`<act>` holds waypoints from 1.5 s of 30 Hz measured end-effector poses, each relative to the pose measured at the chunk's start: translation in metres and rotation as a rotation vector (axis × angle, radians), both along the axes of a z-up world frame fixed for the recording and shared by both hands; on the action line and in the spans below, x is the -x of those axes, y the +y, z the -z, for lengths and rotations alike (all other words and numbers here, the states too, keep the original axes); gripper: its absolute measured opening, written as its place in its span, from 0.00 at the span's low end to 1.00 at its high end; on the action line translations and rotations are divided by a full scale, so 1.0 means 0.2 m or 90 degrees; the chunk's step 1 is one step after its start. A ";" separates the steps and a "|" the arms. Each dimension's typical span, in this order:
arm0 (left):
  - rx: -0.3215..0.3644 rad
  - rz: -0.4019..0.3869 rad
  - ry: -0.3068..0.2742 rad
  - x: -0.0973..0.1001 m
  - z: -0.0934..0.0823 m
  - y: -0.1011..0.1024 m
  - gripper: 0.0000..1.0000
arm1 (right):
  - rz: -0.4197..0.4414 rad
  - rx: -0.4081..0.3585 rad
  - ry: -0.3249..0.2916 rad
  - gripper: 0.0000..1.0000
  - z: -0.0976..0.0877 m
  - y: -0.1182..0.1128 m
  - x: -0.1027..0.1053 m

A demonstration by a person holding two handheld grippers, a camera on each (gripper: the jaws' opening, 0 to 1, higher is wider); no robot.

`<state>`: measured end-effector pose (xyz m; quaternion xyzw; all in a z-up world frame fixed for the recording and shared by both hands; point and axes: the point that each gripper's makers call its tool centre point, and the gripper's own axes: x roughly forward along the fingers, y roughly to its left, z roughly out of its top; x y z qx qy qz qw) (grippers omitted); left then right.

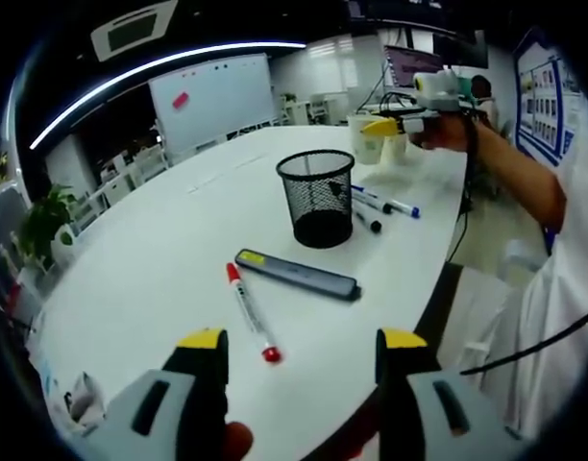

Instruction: Place the scattered laser pointers and whiteboard markers into the pen holder and stack the scattered paper cups together

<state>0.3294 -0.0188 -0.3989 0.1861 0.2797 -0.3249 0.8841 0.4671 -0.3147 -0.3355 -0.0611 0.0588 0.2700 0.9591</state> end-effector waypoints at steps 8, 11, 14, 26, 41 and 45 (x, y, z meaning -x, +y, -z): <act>0.001 0.004 0.000 0.00 0.00 -0.01 0.62 | 0.004 0.002 -0.014 0.50 -0.02 -0.01 0.01; 0.002 0.004 0.000 0.00 0.00 -0.01 0.62 | 0.013 -0.001 -0.019 0.50 -0.03 -0.03 0.00; 0.001 0.004 -0.001 -0.01 0.00 -0.01 0.62 | 0.022 -0.007 -0.029 0.50 -0.04 -0.05 0.00; 0.003 0.005 0.001 0.00 0.01 -0.01 0.61 | 0.037 -0.021 -0.051 0.50 -0.10 -0.08 0.00; 0.002 0.007 0.003 0.00 0.02 -0.01 0.61 | 0.059 -0.029 -0.080 0.50 -0.15 -0.12 0.00; 0.003 0.006 0.003 0.00 0.02 -0.01 0.61 | 0.060 -0.025 -0.080 0.50 -0.14 -0.13 0.00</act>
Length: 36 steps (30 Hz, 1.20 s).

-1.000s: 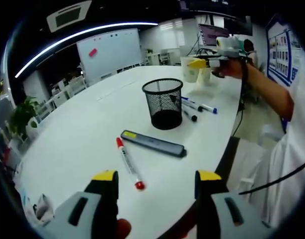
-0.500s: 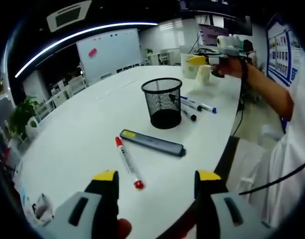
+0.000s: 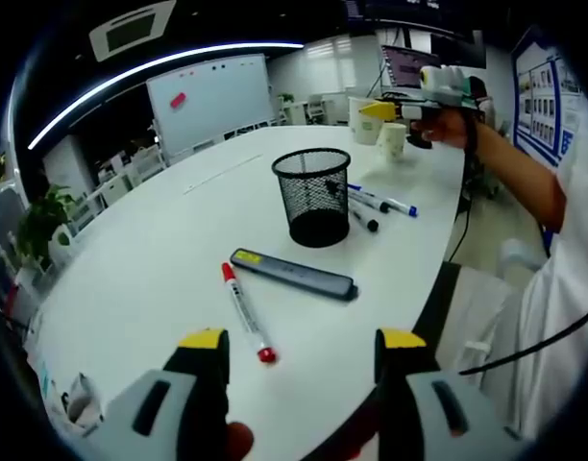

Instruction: Place the scattered laser pointers and whiteboard markers into the pen holder and stack the scattered paper cups together

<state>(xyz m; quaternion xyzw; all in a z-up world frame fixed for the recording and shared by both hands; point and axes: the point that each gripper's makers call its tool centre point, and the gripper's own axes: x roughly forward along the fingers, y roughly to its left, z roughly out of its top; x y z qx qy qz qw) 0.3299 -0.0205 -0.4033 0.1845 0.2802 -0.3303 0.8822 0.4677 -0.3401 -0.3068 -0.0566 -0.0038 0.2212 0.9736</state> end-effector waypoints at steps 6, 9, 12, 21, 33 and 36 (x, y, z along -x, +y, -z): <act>-0.001 0.001 -0.001 0.00 0.00 0.00 0.61 | 0.003 -0.002 -0.003 0.50 -0.01 0.00 0.00; -0.001 0.000 0.000 0.00 0.00 0.00 0.61 | 0.008 -0.007 -0.010 0.50 -0.02 -0.02 0.00; -0.001 -0.001 0.000 0.00 0.00 0.00 0.61 | 0.017 -0.016 -0.022 0.50 -0.04 -0.04 0.00; -0.002 0.000 0.000 0.00 0.00 0.00 0.61 | 0.021 -0.027 -0.023 0.50 -0.04 -0.06 0.00; -0.003 0.001 -0.001 0.00 0.00 0.00 0.61 | 0.027 -0.037 -0.033 0.50 -0.07 -0.06 0.00; -0.003 0.001 -0.001 0.00 0.00 0.00 0.61 | 0.025 -0.038 -0.039 0.50 -0.08 -0.06 0.00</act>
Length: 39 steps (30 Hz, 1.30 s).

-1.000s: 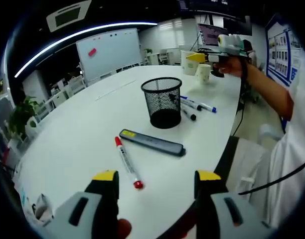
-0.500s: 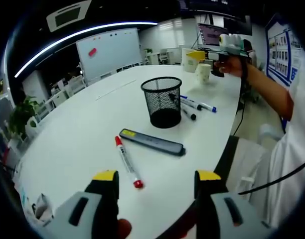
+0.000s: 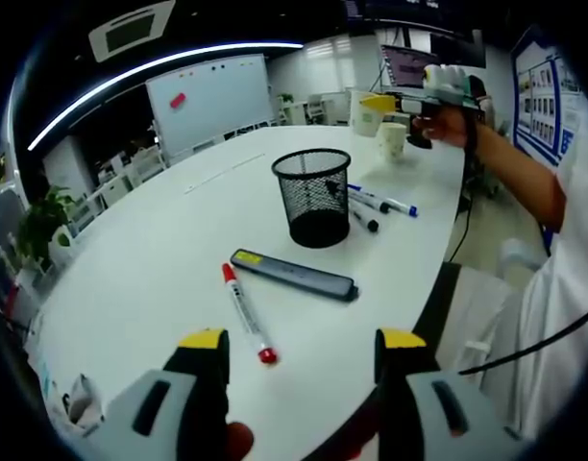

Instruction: Place the scattered laser pointers and whiteboard markers into the pen holder and stack the scattered paper cups together

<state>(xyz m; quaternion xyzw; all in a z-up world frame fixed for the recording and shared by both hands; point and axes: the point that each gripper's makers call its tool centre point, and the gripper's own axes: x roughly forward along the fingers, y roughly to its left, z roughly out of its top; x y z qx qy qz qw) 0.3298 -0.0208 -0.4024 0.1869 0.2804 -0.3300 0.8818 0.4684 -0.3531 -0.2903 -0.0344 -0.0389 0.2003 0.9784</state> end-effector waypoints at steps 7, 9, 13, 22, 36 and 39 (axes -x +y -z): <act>-0.001 0.002 0.000 0.00 0.00 0.00 0.61 | -0.001 -0.004 -0.011 0.50 -0.03 0.00 0.00; 0.000 0.002 -0.001 -0.01 0.00 0.00 0.61 | 0.004 -0.007 -0.015 0.50 -0.03 -0.01 0.00; -0.002 0.004 0.000 -0.01 0.00 0.00 0.61 | 0.008 -0.012 -0.019 0.50 -0.04 -0.02 0.00; -0.004 0.005 0.000 -0.01 0.00 -0.01 0.61 | 0.018 -0.012 -0.027 0.50 -0.04 -0.05 0.00; -0.003 0.004 0.002 -0.01 0.00 -0.01 0.61 | 0.051 -0.005 -0.040 0.50 -0.05 -0.10 0.00; -0.002 0.006 0.002 0.00 0.00 -0.02 0.61 | 0.064 -0.008 -0.042 0.50 -0.05 -0.13 0.00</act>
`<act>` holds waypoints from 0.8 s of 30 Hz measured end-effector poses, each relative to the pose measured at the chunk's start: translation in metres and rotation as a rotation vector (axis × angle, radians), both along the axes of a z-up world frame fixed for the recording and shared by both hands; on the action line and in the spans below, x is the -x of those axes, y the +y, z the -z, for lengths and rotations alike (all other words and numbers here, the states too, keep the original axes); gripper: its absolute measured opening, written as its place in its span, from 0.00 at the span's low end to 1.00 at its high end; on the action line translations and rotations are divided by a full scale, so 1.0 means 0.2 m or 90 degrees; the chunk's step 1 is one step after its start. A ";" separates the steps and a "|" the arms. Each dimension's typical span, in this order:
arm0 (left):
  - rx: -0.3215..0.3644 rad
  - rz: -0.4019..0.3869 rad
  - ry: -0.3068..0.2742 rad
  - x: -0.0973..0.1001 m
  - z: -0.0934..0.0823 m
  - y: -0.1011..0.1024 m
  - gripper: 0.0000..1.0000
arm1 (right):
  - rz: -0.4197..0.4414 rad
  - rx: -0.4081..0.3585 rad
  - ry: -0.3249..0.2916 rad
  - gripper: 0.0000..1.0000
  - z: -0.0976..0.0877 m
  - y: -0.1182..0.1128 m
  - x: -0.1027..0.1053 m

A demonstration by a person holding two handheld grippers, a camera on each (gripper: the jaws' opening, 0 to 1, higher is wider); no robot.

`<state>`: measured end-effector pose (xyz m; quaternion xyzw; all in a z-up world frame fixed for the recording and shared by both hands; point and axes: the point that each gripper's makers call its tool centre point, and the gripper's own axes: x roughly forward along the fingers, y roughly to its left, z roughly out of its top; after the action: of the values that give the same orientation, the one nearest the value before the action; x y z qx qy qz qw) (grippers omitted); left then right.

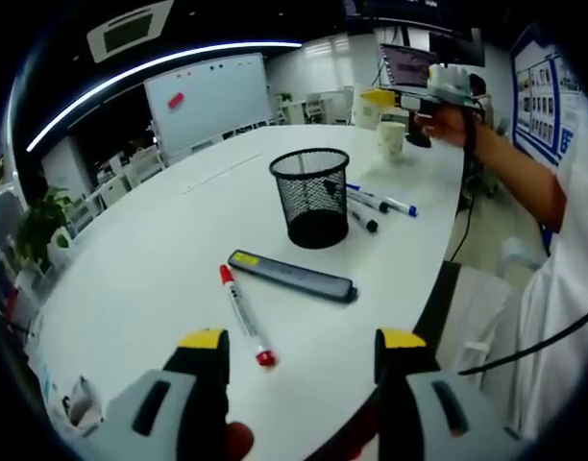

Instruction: Place the scattered laser pointers and whiteboard markers into the pen holder and stack the scattered paper cups together

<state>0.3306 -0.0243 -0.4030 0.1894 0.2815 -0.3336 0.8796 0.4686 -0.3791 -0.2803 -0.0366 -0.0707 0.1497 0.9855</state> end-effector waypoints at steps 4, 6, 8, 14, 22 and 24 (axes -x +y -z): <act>0.000 0.000 0.000 0.00 0.00 0.00 0.61 | 0.015 -0.004 -0.007 0.50 -0.01 -0.03 0.00; 0.000 -0.001 0.000 0.00 0.00 0.00 0.61 | 0.024 -0.006 -0.009 0.50 -0.02 -0.04 0.00; 0.000 -0.002 -0.001 0.00 0.00 0.01 0.61 | 0.029 -0.008 -0.010 0.50 -0.02 -0.05 0.00; 0.000 -0.001 -0.001 0.00 0.00 0.01 0.61 | 0.040 -0.011 -0.015 0.50 -0.03 -0.07 0.00; 0.001 -0.003 -0.001 0.00 0.00 0.01 0.61 | 0.074 -0.024 -0.022 0.50 -0.04 -0.13 0.00; 0.001 -0.003 -0.001 0.00 0.00 0.01 0.61 | 0.081 -0.027 -0.021 0.50 -0.03 -0.14 0.00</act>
<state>0.3296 -0.0229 -0.4030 0.1879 0.2811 -0.3320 0.8806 0.4683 -0.4079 -0.2734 -0.0226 -0.0878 0.0845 0.9923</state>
